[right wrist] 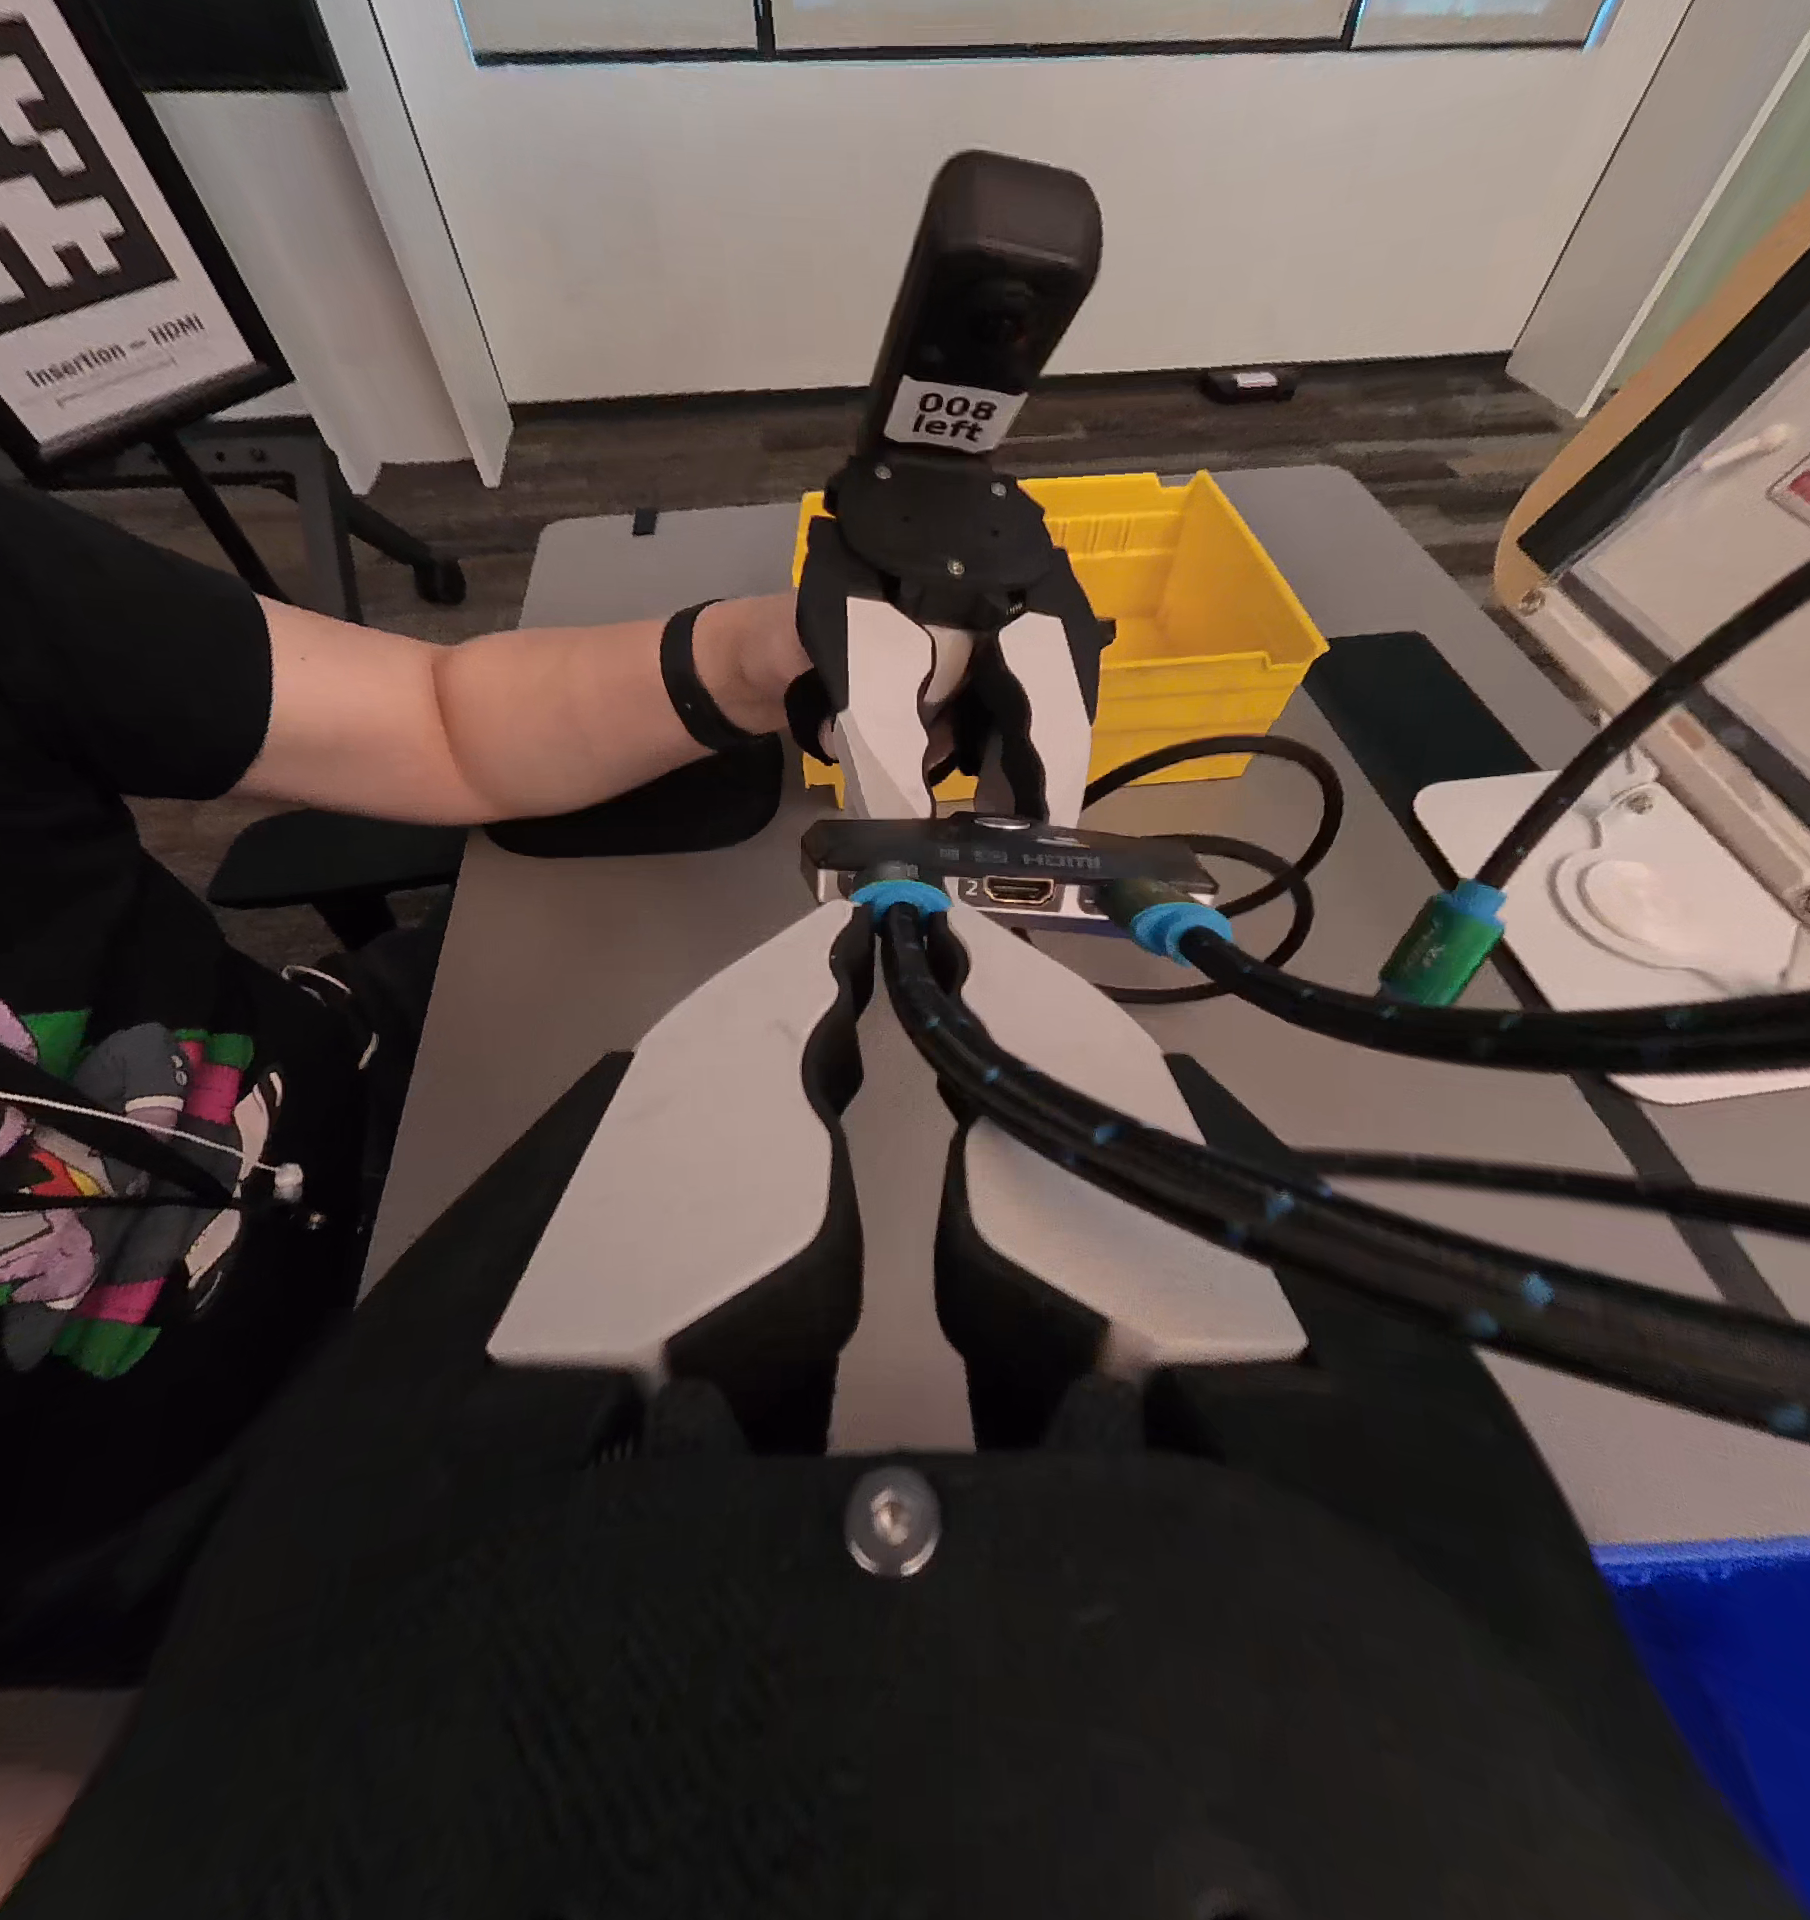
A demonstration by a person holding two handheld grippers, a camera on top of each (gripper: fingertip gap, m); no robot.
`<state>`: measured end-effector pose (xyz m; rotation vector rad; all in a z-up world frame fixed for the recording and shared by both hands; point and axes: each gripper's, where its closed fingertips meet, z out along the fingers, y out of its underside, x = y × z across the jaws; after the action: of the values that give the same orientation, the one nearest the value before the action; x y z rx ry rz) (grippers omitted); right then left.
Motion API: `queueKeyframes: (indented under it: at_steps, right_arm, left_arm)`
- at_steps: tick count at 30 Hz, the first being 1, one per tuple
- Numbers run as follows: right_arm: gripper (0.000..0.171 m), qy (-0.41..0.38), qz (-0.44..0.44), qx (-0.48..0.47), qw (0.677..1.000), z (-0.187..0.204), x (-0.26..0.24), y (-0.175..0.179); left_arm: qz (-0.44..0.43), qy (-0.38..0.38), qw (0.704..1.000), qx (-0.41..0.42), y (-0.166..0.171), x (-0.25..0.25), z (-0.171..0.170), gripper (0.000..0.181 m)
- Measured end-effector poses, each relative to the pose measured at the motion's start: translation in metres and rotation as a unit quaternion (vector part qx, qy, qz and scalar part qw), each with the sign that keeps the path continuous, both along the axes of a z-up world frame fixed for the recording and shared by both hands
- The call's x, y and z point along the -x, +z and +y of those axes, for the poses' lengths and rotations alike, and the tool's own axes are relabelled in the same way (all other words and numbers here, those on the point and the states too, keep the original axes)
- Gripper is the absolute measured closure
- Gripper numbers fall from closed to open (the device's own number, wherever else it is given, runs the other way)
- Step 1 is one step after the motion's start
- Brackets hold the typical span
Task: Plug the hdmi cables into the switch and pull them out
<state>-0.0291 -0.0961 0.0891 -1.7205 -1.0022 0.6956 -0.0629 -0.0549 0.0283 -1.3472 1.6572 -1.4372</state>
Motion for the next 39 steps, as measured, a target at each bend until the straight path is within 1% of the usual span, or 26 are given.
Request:
queueKeyframes:
  at_steps: [3,6,9,12,13,14,16,18,21,23,25,27,28,30,33,35,37,39]
  right_arm:
    - [0.161,-0.002,0.007,0.001,1.0,0.003,-0.002,0.0]
    - [0.16,-0.005,0.003,0.003,1.0,0.007,-0.002,-0.004]
    - [0.16,-0.007,0.054,-0.005,0.998,0.013,-0.008,0.007]
    - [0.148,-0.069,0.111,-0.01,0.991,0.033,-0.024,0.017]
    - [0.147,-0.084,0.128,-0.006,0.988,0.039,-0.027,0.018]
    - [0.147,-0.09,0.152,0.005,0.984,0.044,-0.026,0.018]
    - [0.132,-0.096,0.195,0.067,0.974,0.053,-0.019,0.012]
    - [0.123,-0.101,0.202,0.132,0.965,0.061,-0.009,-0.004]
    - [0.12,-0.116,0.209,0.16,0.958,0.078,0.003,-0.021]
    - [0.121,-0.117,0.204,0.174,0.956,0.086,0.015,-0.033]
    - [0.13,-0.114,0.197,0.191,0.955,0.091,0.028,-0.044]
    - [0.133,-0.113,0.238,0.183,0.947,0.098,0.03,-0.038]
    - [0.136,-0.106,0.27,0.183,0.939,0.099,0.03,-0.033]
    - [0.141,-0.098,0.302,0.193,0.928,0.102,0.028,-0.032]
    - [0.15,-0.101,0.321,0.186,0.923,0.109,0.023,-0.037]
    - [0.149,-0.115,0.313,0.157,0.93,0.113,0.018,-0.038]
    - [0.149,-0.131,0.298,0.138,0.936,0.116,0.01,-0.039]
    - [0.149,-0.137,0.306,0.13,0.933,0.117,0.0,-0.035]
  left_arm:
    - [0.002,0.009,1.0,0.0,0.0,-0.001,0.002,0.15]
    - [0.006,0.021,1.0,-0.019,-0.003,-0.001,0.007,0.15]
    - [-0.029,0.026,0.999,-0.016,0.006,-0.001,0.009,0.15]
    - [-0.08,0.068,0.994,-0.008,0.021,-0.003,0.02,0.152]
    - [-0.09,0.088,0.992,-0.015,0.023,-0.004,0.024,0.152]
    - [-0.096,0.108,0.989,-0.026,0.024,-0.004,0.029,0.152]
    - [-0.097,0.156,0.98,-0.071,0.021,-0.004,0.041,0.152]
    - [-0.09,0.199,0.966,-0.136,0.017,-0.004,0.05,0.152]
    - [-0.087,0.247,0.941,-0.216,0.015,-0.005,0.057,0.152]
    - [-0.096,0.262,0.931,-0.237,0.017,-0.006,0.057,0.152]
    - [-0.091,0.269,0.926,-0.25,0.016,-0.008,0.056,0.152]
    - [-0.094,0.28,0.92,-0.257,0.017,-0.005,0.06,0.152]
    - [-0.1,0.28,0.921,-0.25,0.018,-0.005,0.061,0.153]
    - [-0.1,0.285,0.92,-0.25,0.016,-0.005,0.063,0.153]
    - [-0.074,0.309,0.896,-0.309,0.01,-0.008,0.068,0.154]
    - [-0.071,0.335,0.884,-0.319,0.011,-0.01,0.07,0.153]
    - [-0.082,0.343,0.885,-0.304,0.018,-0.01,0.065,0.139]
    - [-0.103,0.332,0.898,-0.268,0.031,-0.009,0.056,0.131]
